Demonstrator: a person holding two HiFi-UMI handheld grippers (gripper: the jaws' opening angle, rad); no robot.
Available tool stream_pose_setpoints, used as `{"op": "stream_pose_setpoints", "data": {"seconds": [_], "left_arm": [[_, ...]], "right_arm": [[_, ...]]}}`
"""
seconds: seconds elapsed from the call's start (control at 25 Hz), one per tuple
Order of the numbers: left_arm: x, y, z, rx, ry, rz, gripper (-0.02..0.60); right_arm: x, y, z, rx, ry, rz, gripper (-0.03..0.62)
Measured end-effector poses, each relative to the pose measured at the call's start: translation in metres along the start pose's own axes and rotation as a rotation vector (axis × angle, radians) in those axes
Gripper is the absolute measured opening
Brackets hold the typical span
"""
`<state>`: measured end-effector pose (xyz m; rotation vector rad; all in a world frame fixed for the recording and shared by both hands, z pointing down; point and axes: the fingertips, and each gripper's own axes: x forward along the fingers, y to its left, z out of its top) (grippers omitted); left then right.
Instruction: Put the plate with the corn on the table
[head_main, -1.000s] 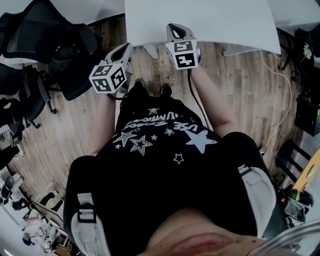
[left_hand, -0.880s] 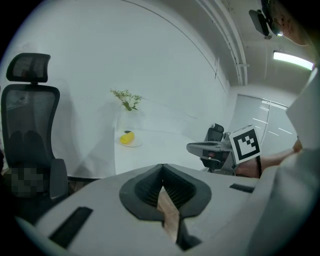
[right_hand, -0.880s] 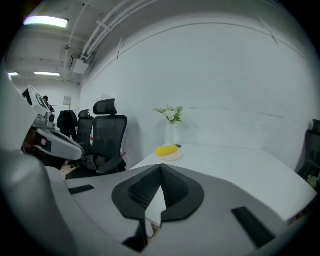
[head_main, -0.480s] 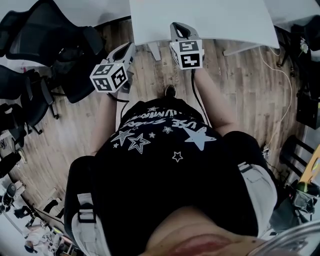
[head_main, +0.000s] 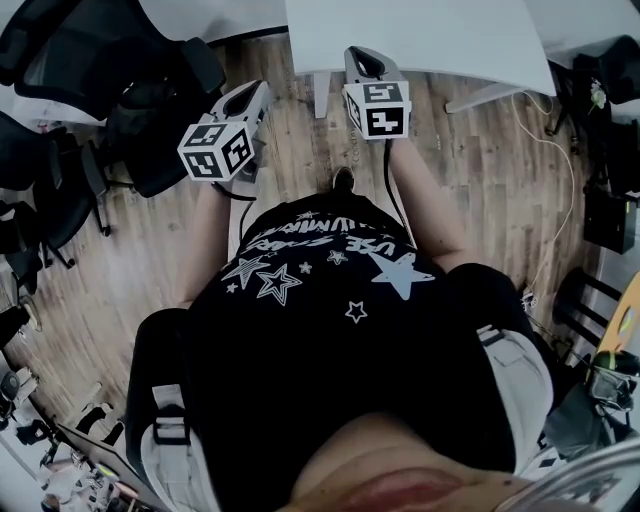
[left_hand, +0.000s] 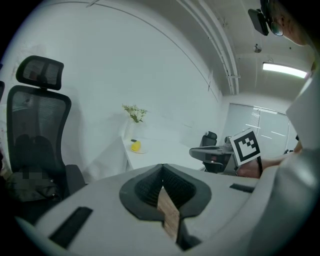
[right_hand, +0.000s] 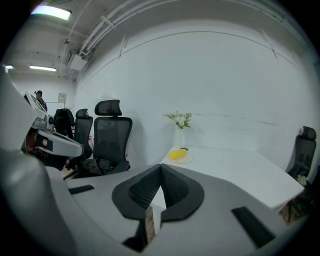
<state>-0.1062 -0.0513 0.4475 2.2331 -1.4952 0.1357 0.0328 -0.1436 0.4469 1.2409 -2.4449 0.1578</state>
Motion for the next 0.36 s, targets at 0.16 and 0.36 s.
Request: {"op": "stream_pose_setpoints", "data": {"seconds": [0.16, 0.36], "left_arm": [[-0.031, 0.012, -0.008, -0.018, -0.012, 0.003, 0.006], [-0.068, 0.031, -0.02, -0.035, -0.02, -0.002, 0.006]], "right_arm": [[-0.011, 0.03, 0.0, -0.003, 0.005, -0.008, 0.006], [-0.02, 0.069, 0.0, -0.01, 0.004, -0.019, 0.006]]}}
